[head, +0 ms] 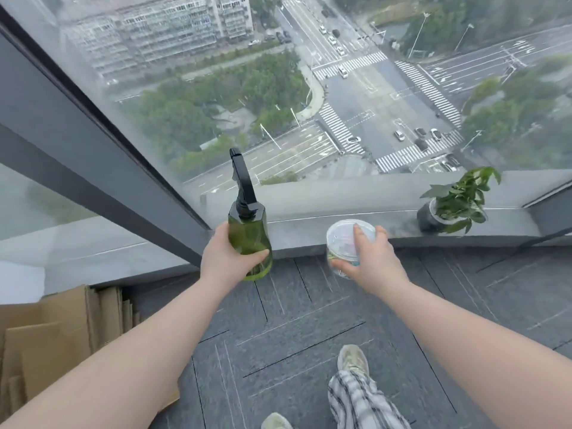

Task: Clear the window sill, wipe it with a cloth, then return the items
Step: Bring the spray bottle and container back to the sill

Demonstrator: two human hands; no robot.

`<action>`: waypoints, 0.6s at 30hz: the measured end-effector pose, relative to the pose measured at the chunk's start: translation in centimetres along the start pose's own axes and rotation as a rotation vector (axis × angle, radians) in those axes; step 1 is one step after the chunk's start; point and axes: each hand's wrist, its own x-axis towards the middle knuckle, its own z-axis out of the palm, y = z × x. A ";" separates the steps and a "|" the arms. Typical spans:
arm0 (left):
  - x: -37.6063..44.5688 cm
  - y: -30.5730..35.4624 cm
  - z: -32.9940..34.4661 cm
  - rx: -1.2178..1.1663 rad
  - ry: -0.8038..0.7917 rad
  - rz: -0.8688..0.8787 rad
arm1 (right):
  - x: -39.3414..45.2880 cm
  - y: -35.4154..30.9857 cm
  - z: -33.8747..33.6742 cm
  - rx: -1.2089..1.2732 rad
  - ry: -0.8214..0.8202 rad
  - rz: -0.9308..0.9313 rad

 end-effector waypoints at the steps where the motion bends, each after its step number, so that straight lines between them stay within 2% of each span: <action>1: 1.1 -0.7 1.2 -0.008 0.005 -0.005 | 1.6 0.5 0.9 0.000 0.006 -0.002; 18: 17.8 -14.4 20.7 -0.062 0.051 0.005 | 23.1 9.4 16.6 -0.048 0.083 -0.075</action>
